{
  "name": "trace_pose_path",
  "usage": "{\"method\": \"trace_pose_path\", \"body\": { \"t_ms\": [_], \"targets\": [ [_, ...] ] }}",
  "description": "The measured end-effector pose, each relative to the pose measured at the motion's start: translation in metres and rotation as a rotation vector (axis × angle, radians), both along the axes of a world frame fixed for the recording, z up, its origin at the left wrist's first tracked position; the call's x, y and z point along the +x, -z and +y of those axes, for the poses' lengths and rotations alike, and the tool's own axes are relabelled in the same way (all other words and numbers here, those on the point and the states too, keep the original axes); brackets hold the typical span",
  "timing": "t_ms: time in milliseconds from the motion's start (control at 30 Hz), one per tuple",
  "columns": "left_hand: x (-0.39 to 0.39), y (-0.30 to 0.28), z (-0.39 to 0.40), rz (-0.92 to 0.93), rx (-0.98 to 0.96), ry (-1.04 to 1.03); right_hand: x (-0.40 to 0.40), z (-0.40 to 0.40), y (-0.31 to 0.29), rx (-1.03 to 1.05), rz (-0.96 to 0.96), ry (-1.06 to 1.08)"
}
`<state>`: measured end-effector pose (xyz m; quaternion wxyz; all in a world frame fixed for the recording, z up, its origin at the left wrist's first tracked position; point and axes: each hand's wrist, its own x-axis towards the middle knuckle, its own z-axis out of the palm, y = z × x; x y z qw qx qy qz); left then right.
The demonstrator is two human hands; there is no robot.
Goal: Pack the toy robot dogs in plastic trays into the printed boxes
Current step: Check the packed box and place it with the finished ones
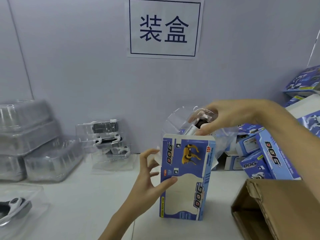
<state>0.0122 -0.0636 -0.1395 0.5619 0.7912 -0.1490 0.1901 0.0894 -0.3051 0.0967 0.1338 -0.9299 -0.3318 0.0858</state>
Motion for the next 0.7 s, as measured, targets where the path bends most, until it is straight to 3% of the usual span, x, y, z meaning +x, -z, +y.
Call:
{"method": "trace_pose_path", "body": {
  "t_ms": [167,300,400,567,633,700],
  "targets": [
    [-0.003,-0.002,-0.005,-0.05,0.067,-0.04,-0.007,0.019,-0.012,-0.135,-0.026,0.03],
    [-0.002,-0.002,-0.004,-0.071,0.052,-0.026,-0.013,0.024,0.005,0.008,-0.1,0.117],
    [-0.001,-0.001,-0.003,-0.083,0.025,-0.023,-0.017,0.02,0.035,0.352,-0.228,0.166],
    [-0.002,0.0,-0.003,-0.077,0.002,-0.026,-0.035,0.029,0.124,1.363,-0.226,0.133],
    [-0.003,0.0,-0.004,-0.076,-0.001,-0.022,-0.045,0.033,0.165,1.48,-0.283,0.191],
    [-0.005,-0.002,-0.006,-0.062,-0.01,-0.01,-0.053,0.036,0.199,1.418,-0.291,0.239]
  ]
}}
